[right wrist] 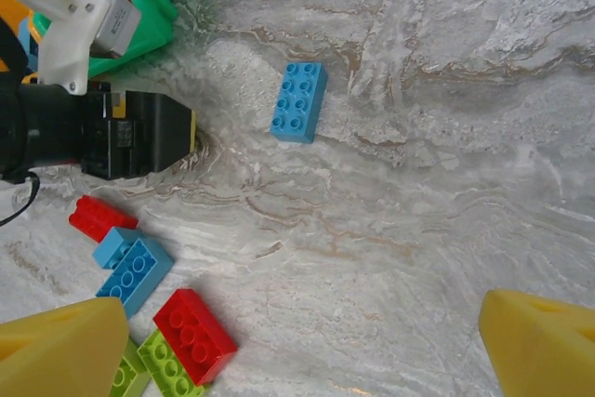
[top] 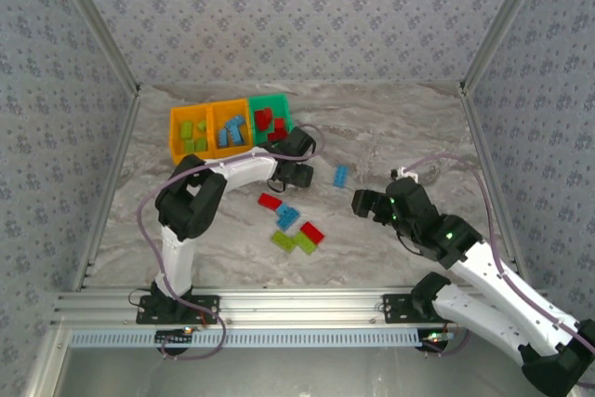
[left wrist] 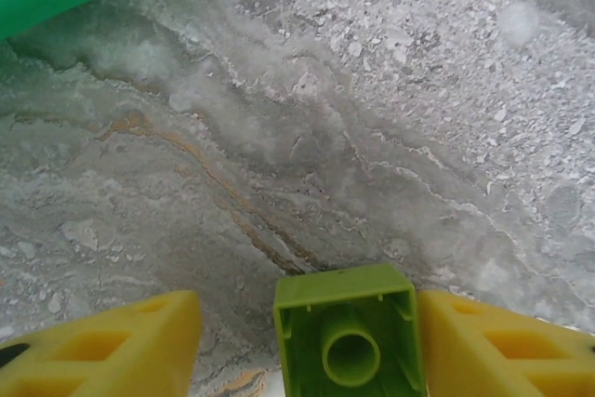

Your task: Sort the legos into containers by color

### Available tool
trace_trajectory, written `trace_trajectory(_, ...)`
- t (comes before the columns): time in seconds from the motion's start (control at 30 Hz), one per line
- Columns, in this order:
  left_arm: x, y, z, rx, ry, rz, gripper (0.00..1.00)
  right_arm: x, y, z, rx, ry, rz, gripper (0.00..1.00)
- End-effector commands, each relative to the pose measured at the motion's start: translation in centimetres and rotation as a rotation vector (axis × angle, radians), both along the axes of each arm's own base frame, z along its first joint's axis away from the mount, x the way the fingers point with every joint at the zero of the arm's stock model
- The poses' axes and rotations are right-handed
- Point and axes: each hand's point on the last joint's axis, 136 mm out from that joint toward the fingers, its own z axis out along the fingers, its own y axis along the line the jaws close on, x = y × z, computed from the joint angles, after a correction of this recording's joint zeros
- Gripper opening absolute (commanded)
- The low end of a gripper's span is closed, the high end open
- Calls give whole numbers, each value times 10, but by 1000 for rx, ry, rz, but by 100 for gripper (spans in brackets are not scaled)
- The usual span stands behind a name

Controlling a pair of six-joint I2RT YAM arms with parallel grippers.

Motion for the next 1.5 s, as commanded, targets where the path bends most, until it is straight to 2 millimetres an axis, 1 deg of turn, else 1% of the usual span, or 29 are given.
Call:
trace_trajectory(0.0, 2, -7, -6, -17, 9, -10, 55, -5, 3, 7, 27, 15, 18, 99)
trace_trajectory(0.07, 2, -7, -8, -16, 12, -10, 50, -5, 3, 10, 30, 12, 20, 99)
trace_trajectory(0.13, 1, -7, -8, -14, 16, -10, 42, -6, 6, 13, 41, 9, 32, 99)
trace_trajectory(0.2, 1, -7, -6, -22, 21, -12, 37, -7, 11, 16, 59, 8, 53, 99)
trace_trajectory(0.23, 1, -8, -2, -37, 21, -11, 35, -7, 16, 19, 75, 7, 70, 99)
trace_trajectory(0.3, 0, -5, 12, -71, 12, -1, 34, -9, 28, 26, 115, 3, 120, 99)
trace_trajectory(0.33, -1, -2, 26, -93, -5, 5, 34, -11, 35, 31, 139, -2, 155, 99)
trace_trajectory(0.4, 0, 8, 59, -130, -65, 23, 34, -12, 48, 44, 180, -32, 203, 99)
trace_trajectory(0.43, 2, 17, 81, -151, -108, 39, 33, -13, 53, 51, 190, -48, 223, 99)
trace_trajectory(0.5, 9, 43, 118, -179, -186, 94, 33, -13, 57, 59, 184, -72, 237, 99)
trace_trajectory(0.57, 22, 83, 150, -190, -266, 183, 33, -10, 58, 61, 159, -82, 236, 99)
trace_trajectory(0.63, 38, 127, 169, -176, -324, 283, 33, -7, 57, 59, 136, -77, 227, 99)
trace_trajectory(0.67, 49, 153, 174, -162, -341, 345, 32, -4, 57, 60, 126, -75, 223, 100)
trace_trajectory(0.7, 57, 175, 176, -147, -344, 401, 32, -3, 58, 61, 121, -72, 224, 100)
trace_trajectory(0.77, 73, 220, 172, -124, -334, 516, 32, 0, 61, 66, 107, -68, 230, 99)
trace_trajectory(0.8, 80, 236, 170, -125, -323, 561, 32, 2, 64, 68, 103, -66, 238, 99)
trace_trajectory(0.83, 87, 251, 164, -135, -307, 601, 32, 4, 67, 70, 102, -63, 246, 100)
trace_trajectory(0.87, 93, 263, 158, -135, -295, 631, 32, 3, 68, 67, 84, -39, 254, 99)
trace_trajectory(0.97, 107, 291, 140, -120, -255, 711, 32, 4, 71, 64, 59, -7, 261, 100)
trace_trajectory(1.0, 110, 297, 133, -120, -238, 727, 33, 3, 71, 64, 56, -3, 261, 99)
trace_trajectory(1.07, 119, 302, 120, -132, -197, 736, 36, 2, 70, 63, 57, 5, 256, 99)
trace_trajectory(1.17, 123, 312, 108, -110, -162, 772, 41, -1, 66, 61, 63, 9, 237, 99)
trace_trajectory(1.2, 123, 314, 108, -113, -157, 782, 44, -2, 64, 60, 64, 12, 231, 99)
trace_trajectory(1.23, 123, 313, 108, -120, -154, 784, 50, -3, 62, 58, 63, 14, 225, 99)
trace_trajectory(1.27, 123, 312, 111, -133, -157, 782, 55, -3, 61, 56, 61, 15, 220, 99)
trace_trajectory(1.3, 122, 309, 115, -149, -161, 778, 57, -4, 59, 54, 58, 16, 212, 99)
trace_trajectory(1.4, 112, 300, 136, -206, -190, 758, 57, -3, 55, 47, 37, 26, 192, 99)
trace_trajectory(1.47, 99, 285, 160, -260, -220, 717, 57, 0, 52, 42, 15, 29, 178, 99)
